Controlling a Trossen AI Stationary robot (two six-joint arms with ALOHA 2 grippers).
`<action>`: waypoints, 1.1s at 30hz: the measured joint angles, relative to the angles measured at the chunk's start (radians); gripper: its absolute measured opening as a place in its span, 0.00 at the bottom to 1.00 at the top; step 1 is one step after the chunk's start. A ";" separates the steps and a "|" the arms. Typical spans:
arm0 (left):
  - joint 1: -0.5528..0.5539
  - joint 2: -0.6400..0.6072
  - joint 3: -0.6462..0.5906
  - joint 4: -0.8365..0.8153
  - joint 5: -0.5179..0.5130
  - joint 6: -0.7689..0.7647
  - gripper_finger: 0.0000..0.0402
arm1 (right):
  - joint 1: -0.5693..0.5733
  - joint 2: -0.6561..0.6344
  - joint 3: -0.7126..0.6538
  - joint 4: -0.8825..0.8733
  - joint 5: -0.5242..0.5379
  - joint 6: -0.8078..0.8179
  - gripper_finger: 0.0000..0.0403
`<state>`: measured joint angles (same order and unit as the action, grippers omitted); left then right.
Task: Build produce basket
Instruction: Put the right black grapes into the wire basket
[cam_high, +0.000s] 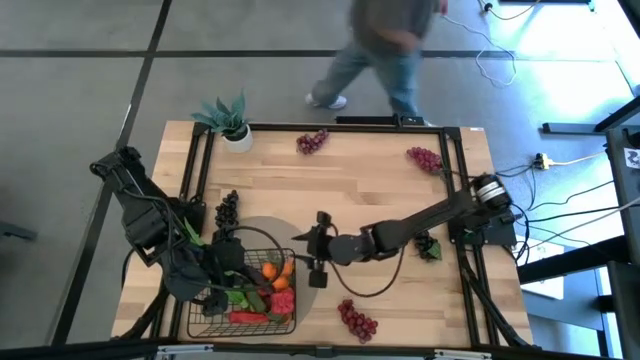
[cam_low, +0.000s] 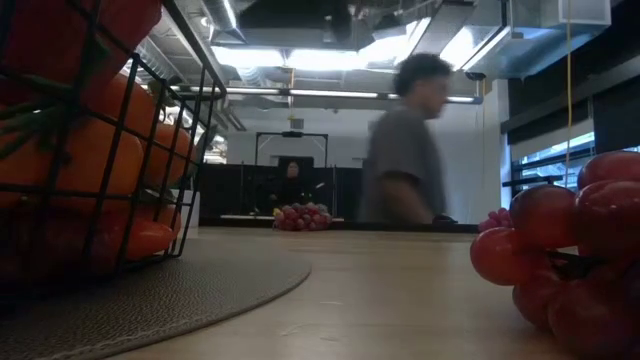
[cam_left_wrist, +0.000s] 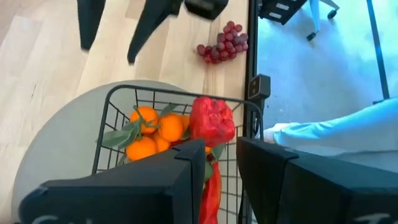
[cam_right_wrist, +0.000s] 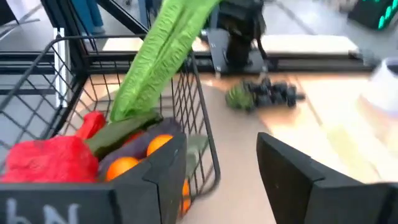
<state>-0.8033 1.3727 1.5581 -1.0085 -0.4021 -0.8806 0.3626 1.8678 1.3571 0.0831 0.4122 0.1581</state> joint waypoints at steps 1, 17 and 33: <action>0.004 0.000 0.000 0.003 0.000 0.000 0.20 | 0.004 -0.025 0.000 -0.049 0.000 0.032 0.44; 0.074 0.000 0.000 -0.001 -0.001 0.001 0.20 | 0.062 -0.295 0.002 -0.925 -0.185 0.941 0.44; 0.195 0.000 0.000 -0.003 -0.009 -0.003 0.20 | 0.024 -0.291 -0.032 -1.593 -0.344 1.310 0.39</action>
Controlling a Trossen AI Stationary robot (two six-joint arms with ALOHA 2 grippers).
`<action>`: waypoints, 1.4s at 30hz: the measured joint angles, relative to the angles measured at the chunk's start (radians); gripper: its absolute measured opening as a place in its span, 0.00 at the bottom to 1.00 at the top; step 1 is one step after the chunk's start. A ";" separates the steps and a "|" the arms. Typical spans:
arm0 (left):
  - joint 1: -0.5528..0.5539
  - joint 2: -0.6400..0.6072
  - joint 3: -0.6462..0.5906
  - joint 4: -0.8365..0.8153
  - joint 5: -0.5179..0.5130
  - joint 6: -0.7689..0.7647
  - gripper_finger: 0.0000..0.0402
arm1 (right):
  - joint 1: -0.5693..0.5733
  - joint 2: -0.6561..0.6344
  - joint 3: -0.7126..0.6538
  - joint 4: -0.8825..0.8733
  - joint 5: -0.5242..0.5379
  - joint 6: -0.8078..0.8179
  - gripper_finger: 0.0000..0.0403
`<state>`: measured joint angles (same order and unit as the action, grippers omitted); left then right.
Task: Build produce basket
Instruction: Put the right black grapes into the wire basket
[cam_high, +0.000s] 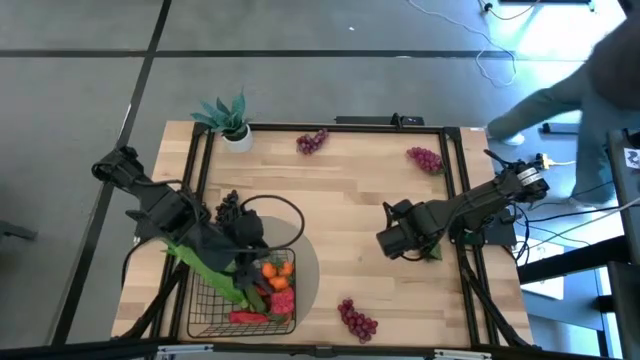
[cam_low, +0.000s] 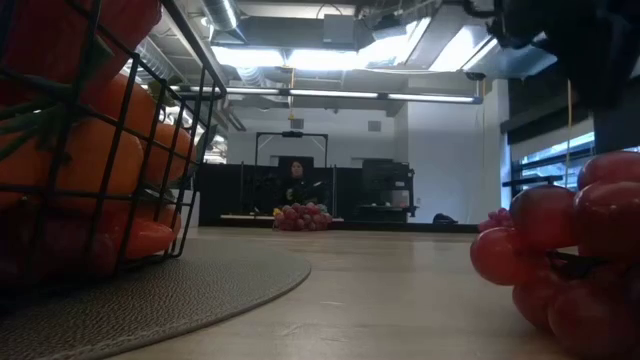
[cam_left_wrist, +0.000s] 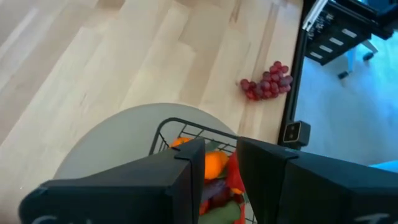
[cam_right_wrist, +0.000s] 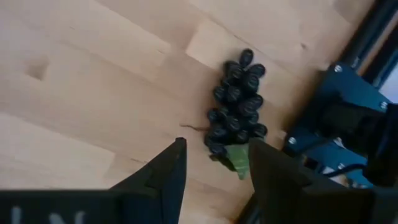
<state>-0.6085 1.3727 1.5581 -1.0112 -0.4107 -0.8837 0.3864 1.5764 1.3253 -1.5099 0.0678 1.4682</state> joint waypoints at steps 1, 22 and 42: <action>0.006 0.000 0.000 0.001 0.000 0.000 0.20 | -0.004 0.000 -0.017 0.005 -0.014 -0.004 0.39; 0.033 0.000 0.000 0.003 0.000 -0.004 0.20 | -0.098 0.000 -0.416 0.221 -0.138 -0.261 0.39; 0.032 0.000 0.000 0.003 0.000 -0.004 0.20 | -0.177 0.000 -0.416 0.342 -0.084 -0.430 0.18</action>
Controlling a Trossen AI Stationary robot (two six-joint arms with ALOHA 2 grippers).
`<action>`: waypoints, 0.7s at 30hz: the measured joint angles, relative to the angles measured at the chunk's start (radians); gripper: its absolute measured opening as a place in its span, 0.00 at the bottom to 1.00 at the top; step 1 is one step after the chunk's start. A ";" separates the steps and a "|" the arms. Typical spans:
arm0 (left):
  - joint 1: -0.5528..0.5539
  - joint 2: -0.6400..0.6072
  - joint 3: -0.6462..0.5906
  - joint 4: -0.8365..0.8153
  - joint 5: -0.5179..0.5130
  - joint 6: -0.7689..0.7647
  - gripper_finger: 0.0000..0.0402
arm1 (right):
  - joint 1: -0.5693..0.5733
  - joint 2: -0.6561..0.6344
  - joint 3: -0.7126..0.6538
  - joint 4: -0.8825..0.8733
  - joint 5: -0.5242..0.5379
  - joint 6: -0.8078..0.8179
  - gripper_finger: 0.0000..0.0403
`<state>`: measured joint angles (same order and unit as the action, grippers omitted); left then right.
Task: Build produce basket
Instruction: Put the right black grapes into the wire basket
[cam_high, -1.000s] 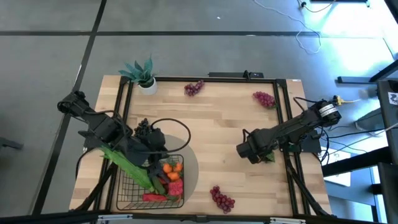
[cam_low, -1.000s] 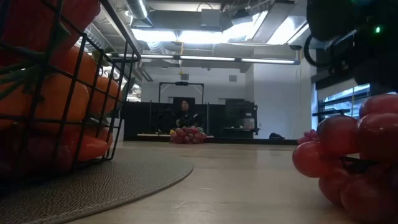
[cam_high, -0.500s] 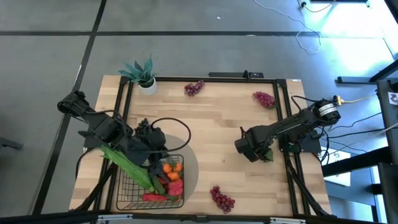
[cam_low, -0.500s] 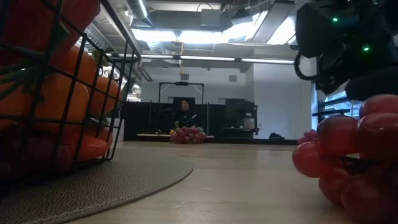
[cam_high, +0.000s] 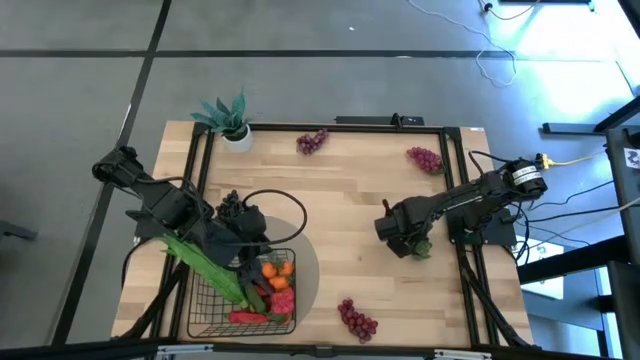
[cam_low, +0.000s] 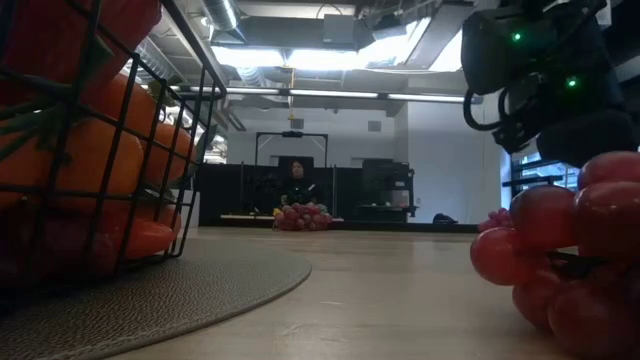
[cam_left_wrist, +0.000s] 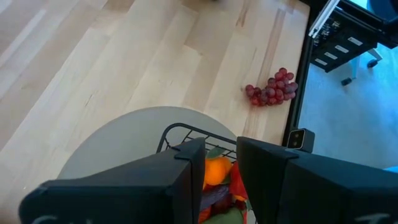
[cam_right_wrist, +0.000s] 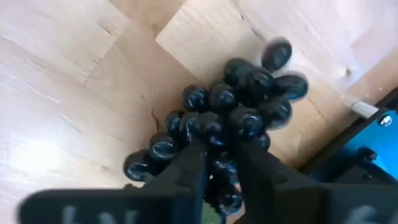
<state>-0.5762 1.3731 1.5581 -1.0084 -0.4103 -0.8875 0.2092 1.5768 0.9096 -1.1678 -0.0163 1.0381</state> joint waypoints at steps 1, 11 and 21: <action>0.000 0.000 0.000 0.000 0.000 0.000 0.20 | 0.000 0.000 0.000 0.002 0.006 -0.001 0.14; 0.000 0.000 0.000 -0.001 0.000 0.000 0.20 | 0.000 0.000 0.019 0.026 0.057 -0.100 0.00; 0.000 0.000 0.000 -0.001 0.000 0.000 0.20 | 0.001 0.000 0.133 0.018 0.078 -0.163 0.00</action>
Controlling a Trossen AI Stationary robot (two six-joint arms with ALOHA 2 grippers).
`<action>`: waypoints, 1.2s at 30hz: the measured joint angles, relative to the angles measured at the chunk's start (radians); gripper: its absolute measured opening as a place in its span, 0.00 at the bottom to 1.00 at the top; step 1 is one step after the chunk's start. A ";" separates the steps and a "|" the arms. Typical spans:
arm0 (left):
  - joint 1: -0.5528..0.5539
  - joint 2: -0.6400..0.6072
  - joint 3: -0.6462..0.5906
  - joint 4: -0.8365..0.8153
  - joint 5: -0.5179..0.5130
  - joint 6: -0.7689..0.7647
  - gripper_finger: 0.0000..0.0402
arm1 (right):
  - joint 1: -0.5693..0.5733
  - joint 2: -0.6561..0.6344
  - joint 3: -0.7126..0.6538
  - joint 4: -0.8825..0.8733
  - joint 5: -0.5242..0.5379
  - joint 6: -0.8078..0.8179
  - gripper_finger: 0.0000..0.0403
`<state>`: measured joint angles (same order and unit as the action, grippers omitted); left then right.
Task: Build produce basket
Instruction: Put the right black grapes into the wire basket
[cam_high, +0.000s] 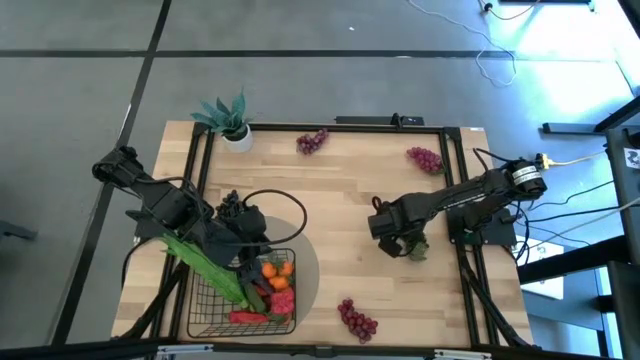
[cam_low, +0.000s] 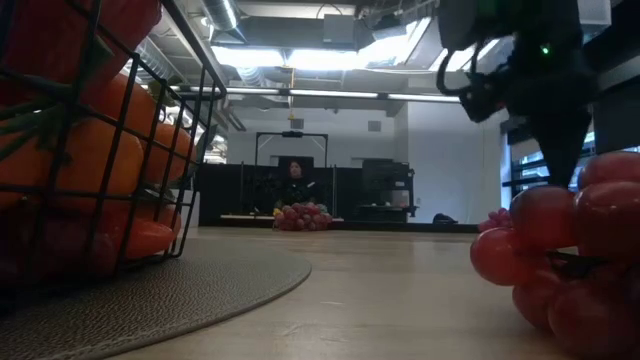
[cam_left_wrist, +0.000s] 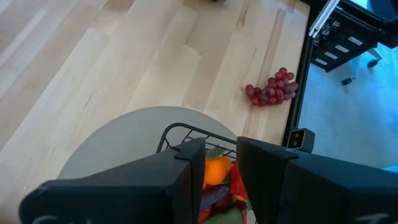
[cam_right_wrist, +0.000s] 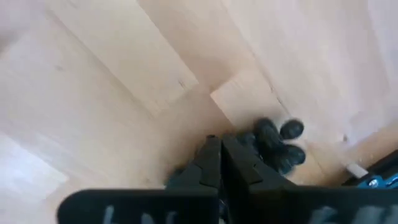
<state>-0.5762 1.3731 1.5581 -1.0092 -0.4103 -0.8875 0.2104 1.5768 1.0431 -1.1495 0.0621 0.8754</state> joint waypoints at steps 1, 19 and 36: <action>0.000 0.000 0.000 0.000 0.000 0.000 0.20 | 0.000 0.000 0.012 -0.005 0.001 -0.005 0.00; 0.000 0.000 0.000 -0.003 0.000 0.006 0.20 | -0.001 0.000 0.031 -0.176 -0.011 0.056 0.20; 0.000 0.000 0.000 -0.003 0.000 0.007 0.20 | -0.001 0.000 -0.101 -0.128 -0.110 0.238 0.28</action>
<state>-0.5766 1.3735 1.5581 -1.0126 -0.4099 -0.8810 0.2096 1.5768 0.9423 -1.2773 -0.0482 1.1132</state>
